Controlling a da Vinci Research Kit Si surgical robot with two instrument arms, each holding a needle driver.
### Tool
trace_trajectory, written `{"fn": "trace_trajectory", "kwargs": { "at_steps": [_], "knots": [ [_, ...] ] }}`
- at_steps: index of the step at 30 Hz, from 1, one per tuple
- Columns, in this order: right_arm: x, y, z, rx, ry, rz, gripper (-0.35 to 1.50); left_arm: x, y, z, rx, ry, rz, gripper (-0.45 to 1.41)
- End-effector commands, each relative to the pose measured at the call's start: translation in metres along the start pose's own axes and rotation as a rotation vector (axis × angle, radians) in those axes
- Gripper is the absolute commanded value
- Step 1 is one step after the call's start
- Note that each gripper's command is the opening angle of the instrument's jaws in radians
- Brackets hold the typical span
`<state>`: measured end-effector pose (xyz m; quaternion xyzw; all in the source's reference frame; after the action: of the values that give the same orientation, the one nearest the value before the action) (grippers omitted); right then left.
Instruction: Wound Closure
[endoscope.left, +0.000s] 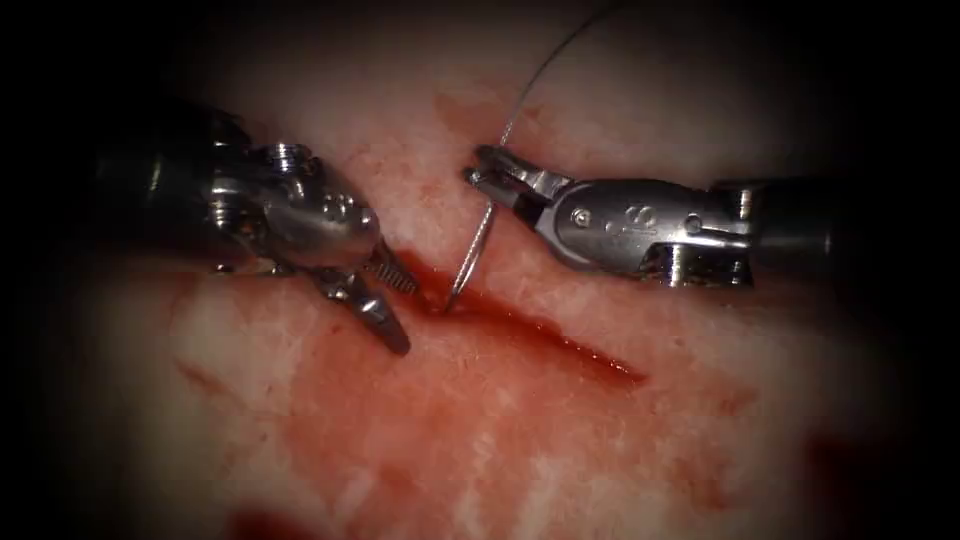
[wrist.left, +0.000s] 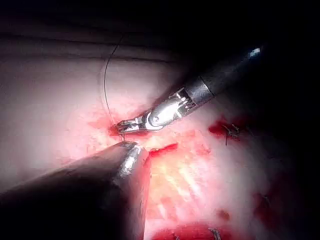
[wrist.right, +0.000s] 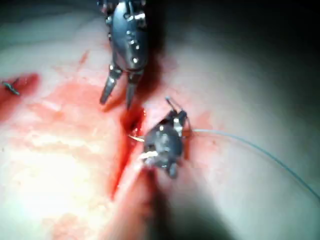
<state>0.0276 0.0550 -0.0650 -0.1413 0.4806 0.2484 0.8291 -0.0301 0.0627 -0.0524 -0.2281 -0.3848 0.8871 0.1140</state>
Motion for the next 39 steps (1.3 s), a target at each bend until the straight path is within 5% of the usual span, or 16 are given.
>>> {"fn": "trace_trajectory", "kwargs": {
  "at_steps": [1, 7, 12, 17, 39],
  "knots": [
    [-0.0001, -0.0001, 0.0005, -0.002, -0.001, 0.001, -0.35, 0.0, 0.0006, 0.0013, -0.001, 0.007, -0.005, 0.21],
    [-0.0001, 0.0003, 0.0002, -0.003, -0.003, -0.003, -0.35, -0.0011, 0.0024, 0.0039, 0.018, 0.029, -0.011, 0.12],
    [-0.0001, 0.0004, 0.0001, 0.0, -0.001, -0.008, -0.35, -0.0034, 0.0011, 0.0086, -0.014, 0.038, -0.009, 0.12],
    [-0.0001, 0.0007, 0.0, -0.001, -0.002, -0.018, -0.35, -0.0048, 0.0003, 0.0099, -0.026, 0.043, -0.019, 0.12],
    [0.0007, -0.0008, -0.0005, 0.038, 0.011, -0.018, -0.35, -0.0057, 0.0026, 0.0056, -0.02, 0.075, -0.013, 0.12]
  ]
}}
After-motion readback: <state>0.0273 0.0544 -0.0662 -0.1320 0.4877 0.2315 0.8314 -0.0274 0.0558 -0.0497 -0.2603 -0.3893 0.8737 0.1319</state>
